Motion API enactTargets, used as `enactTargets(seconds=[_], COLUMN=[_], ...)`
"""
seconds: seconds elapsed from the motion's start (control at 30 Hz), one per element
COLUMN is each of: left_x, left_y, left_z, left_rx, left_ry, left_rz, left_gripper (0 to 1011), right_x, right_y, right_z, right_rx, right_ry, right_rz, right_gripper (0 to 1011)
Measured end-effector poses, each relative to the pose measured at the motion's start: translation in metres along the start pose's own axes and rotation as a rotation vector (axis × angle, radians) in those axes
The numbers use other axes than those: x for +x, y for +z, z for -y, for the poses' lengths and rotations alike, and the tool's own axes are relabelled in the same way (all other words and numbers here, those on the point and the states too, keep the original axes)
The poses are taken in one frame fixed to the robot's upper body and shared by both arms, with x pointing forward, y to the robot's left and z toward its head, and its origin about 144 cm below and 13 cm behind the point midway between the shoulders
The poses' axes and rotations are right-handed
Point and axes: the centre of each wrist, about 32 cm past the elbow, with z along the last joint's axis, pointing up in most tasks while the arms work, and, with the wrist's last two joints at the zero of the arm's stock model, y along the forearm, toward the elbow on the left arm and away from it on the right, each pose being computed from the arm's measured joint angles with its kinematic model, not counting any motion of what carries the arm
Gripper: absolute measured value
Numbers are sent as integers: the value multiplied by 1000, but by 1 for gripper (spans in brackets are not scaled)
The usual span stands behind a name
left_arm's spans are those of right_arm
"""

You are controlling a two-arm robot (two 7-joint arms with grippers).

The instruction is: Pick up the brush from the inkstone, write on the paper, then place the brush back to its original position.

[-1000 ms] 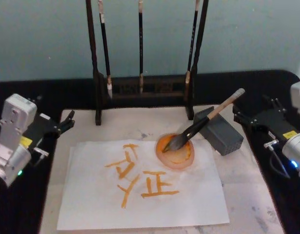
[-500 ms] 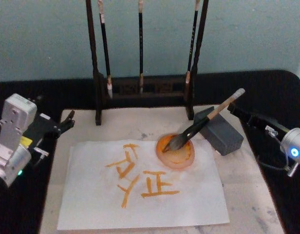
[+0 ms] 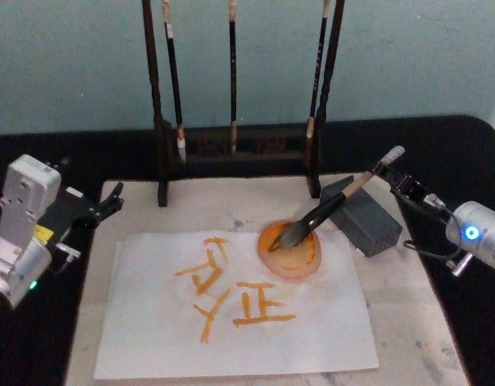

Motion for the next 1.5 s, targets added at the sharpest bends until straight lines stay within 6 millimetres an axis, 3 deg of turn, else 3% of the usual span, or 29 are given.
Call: enactTargets(seconds=[0.57,1.5], left_x=[0,0], left_y=[0,0], left_z=[0,0], left_rx=[0,0], left_ry=[0,0], left_rz=[0,0], left_gripper=[1010,1010], right_x=[10,14], right_y=[11,10], right_z=[-35,-44], right_rx=[23,-15], right_ry=[35,40], right_rz=[-84,-74], right_gripper=[1000,1000])
